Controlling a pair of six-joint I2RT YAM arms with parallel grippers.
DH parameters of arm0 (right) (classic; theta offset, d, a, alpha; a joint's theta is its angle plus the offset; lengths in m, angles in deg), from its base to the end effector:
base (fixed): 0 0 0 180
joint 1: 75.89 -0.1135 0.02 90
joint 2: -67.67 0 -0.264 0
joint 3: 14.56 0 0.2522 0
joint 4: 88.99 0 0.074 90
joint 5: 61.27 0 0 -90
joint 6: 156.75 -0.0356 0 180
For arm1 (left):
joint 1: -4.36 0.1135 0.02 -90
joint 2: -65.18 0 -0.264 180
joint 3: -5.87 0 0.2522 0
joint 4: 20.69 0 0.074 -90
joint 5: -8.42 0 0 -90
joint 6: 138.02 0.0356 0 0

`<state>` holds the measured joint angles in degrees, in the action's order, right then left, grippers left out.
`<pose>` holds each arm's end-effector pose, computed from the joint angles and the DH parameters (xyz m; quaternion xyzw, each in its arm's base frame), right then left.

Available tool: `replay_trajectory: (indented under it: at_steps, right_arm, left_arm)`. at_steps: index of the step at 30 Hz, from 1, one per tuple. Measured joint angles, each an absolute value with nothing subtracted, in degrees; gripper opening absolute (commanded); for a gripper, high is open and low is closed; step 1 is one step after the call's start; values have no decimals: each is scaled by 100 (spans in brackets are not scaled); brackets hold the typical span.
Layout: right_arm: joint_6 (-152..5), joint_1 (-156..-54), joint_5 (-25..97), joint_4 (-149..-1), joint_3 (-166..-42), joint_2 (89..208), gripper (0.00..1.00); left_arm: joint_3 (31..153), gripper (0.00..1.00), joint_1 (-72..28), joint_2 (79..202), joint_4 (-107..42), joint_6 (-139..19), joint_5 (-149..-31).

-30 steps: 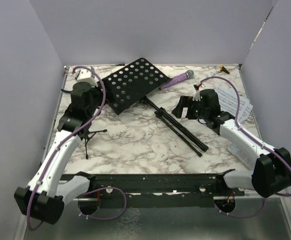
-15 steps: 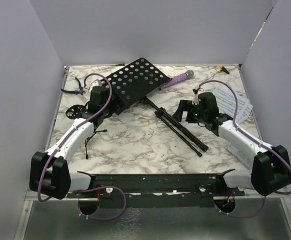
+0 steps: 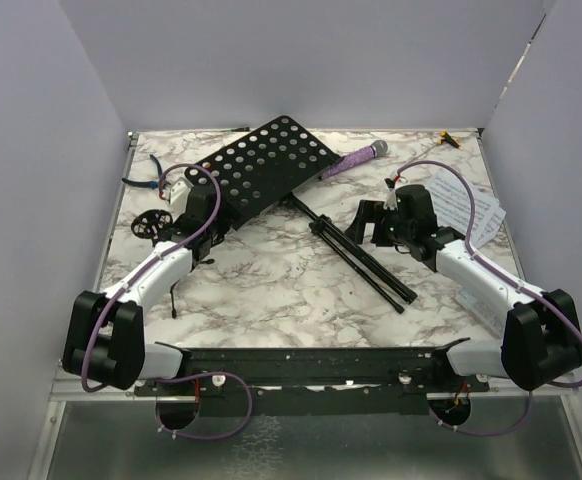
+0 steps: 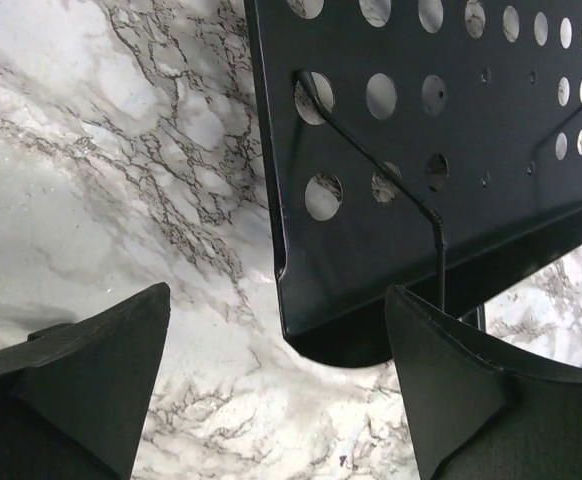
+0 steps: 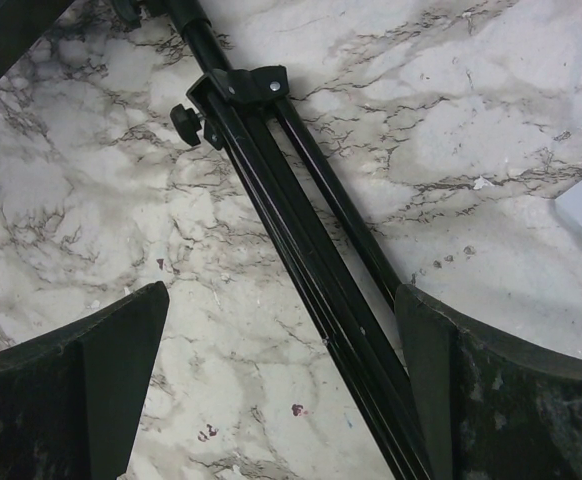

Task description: Set up the instrument practice props

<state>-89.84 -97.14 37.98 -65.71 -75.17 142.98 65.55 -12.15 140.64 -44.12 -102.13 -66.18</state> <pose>0.2617 0.1079 0.2377 -0.0210 0.8962 0.2321 0.3774 0.2715 -0.0706 0.2320 -0.3429 0.8289 -0.1469 0.4168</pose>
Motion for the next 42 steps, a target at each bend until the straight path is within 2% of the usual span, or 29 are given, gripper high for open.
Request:
replay_trajectory:
  at_steps: [4, 11, 17, 19, 42]
  right_arm:
    - [-8982, -9714, 3798, -6569, -7517, 14298, 100]
    - [-8975, -9714, 3798, -6550, -7517, 14298, 100]
    - [-8960, -9714, 3757, -6504, -7517, 14296, 100]
    - [-8957, -9714, 3726, -6482, -7517, 14292, 100]
    - [-8962, -9714, 3672, -6440, -7517, 14272, 100]
  left_arm:
    - [6454, 82, -1213, 14364, -3988, -10329, -6618]
    - [6371, 80, -1213, 14866, -3223, -10403, -6922]
    - [6371, 65, -1213, 15170, -2635, -10443, -7318]
    - [6371, 63, -1213, 15199, -2513, -10432, -7414]
    - [5805, 57, -1226, 14587, -1391, -10329, -7825]
